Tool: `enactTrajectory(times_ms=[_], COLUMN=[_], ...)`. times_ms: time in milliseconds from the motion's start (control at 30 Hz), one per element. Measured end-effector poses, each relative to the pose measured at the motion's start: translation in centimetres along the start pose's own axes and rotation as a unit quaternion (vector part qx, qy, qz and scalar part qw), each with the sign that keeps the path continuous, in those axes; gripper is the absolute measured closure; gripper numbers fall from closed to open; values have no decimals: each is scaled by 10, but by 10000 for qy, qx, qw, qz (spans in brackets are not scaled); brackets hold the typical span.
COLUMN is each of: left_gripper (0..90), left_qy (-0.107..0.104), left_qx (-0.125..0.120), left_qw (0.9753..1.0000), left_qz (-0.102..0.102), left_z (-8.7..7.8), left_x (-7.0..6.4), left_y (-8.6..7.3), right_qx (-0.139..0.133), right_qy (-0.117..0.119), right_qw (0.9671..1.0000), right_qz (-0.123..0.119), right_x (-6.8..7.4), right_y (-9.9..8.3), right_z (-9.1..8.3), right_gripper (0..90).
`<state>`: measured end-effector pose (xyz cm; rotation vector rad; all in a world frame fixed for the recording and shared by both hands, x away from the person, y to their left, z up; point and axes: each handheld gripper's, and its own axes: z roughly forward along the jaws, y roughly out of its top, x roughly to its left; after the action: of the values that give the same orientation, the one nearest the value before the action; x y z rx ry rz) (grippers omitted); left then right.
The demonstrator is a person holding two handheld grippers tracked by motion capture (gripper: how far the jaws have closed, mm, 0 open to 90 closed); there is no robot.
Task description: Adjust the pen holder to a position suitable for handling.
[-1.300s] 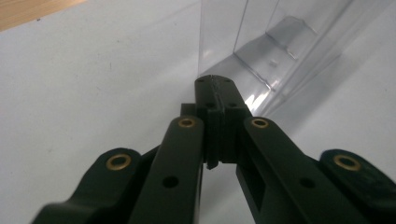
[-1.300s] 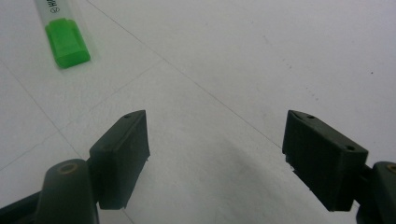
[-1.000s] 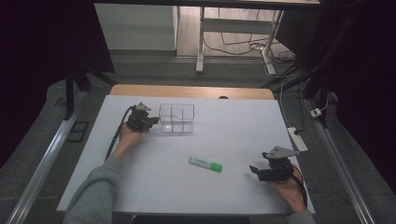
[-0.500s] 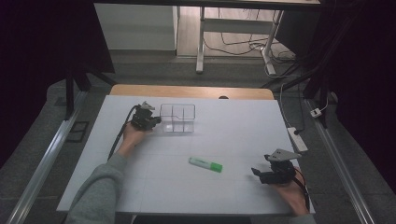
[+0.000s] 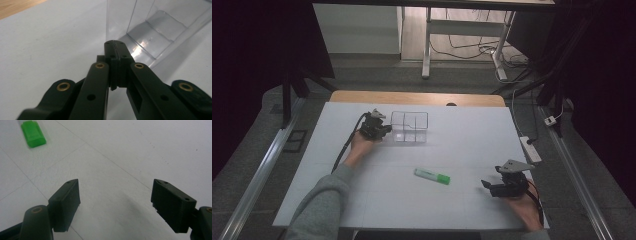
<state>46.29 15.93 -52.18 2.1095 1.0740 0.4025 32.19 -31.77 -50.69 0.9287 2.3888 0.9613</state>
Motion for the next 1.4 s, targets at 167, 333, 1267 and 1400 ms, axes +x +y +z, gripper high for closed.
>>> enactTrajectory(times_ms=[167,333,1267,1400], left_gripper=[888,888,888,888], left_qy=[-53,-119,-317,-246], left_qx=[11,21,-108,-114], left_qw=[9999,9997,9994,9995], left_qz=[126,221,113,168], left_z=[3,6,6,-10], left_x=[-9,-16,-17,-18], left_y=[5,8,11,3], right_qx=[-1,16,-4,-32], right_qy=[3,7,17,11], right_qw=[10000,10000,10000,10000], right_qz=[-7,-2,25,30], right_x=[1,0,0,-1], right_y=[0,0,0,-1], right_z=[0,0,-1,-2], right_gripper=[225,225,225,225])
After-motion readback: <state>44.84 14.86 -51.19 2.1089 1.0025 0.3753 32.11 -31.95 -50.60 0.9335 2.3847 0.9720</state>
